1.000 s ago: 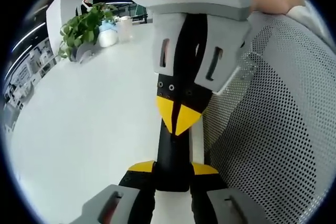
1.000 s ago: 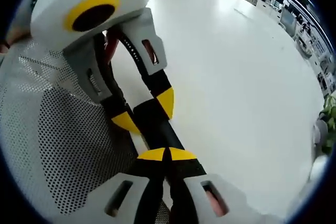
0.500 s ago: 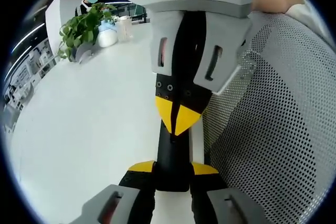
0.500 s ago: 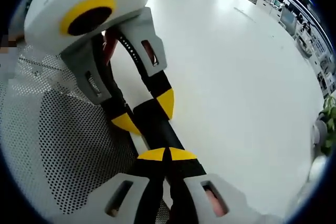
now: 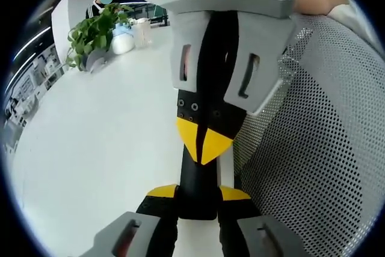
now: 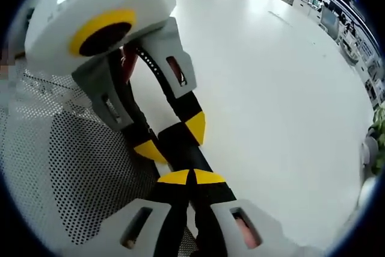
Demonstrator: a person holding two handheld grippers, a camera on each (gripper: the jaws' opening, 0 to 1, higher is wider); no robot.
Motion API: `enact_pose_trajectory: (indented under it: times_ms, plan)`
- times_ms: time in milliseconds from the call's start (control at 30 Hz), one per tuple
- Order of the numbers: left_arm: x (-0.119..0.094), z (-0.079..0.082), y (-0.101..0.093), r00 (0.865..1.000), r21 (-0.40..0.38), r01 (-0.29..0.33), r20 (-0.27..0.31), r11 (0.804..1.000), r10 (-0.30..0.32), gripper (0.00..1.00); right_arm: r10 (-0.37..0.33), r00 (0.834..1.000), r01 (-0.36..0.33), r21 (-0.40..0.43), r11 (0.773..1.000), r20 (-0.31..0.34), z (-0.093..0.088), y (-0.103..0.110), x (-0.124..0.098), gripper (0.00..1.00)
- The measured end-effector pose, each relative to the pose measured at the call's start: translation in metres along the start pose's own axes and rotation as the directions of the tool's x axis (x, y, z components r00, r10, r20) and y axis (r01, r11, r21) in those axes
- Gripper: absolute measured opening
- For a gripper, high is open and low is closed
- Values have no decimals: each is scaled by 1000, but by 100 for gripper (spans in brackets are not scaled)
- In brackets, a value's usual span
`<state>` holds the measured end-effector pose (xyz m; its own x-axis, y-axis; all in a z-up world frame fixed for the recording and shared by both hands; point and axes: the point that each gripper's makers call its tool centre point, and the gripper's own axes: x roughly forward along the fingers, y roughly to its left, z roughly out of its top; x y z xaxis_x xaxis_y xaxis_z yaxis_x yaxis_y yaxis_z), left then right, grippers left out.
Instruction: Press the specified remote control buttons in sequence, fully releasing each button before pressing the next.
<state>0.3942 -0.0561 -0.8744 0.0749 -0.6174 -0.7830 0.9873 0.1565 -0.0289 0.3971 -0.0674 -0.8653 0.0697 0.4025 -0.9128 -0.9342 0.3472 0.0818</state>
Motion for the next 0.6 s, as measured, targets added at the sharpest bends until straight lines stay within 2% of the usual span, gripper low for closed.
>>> enact_pose_trajectory:
  times_ms: [167,333,600]
  plan:
    - [0,0,0,1000,0,0,1,1000,0,24,-7,1000,6,-16,1000,-7,-1,1,1,0]
    - [0,0,0,1000,1,1,0,1000,-1,24,12,1000,-13,45,999,13,-1,-1,1,0]
    - [0,0,0,1000,12,1,-2,1000,-1,24,17,1000,-18,59,998,23,0,1,1,0]
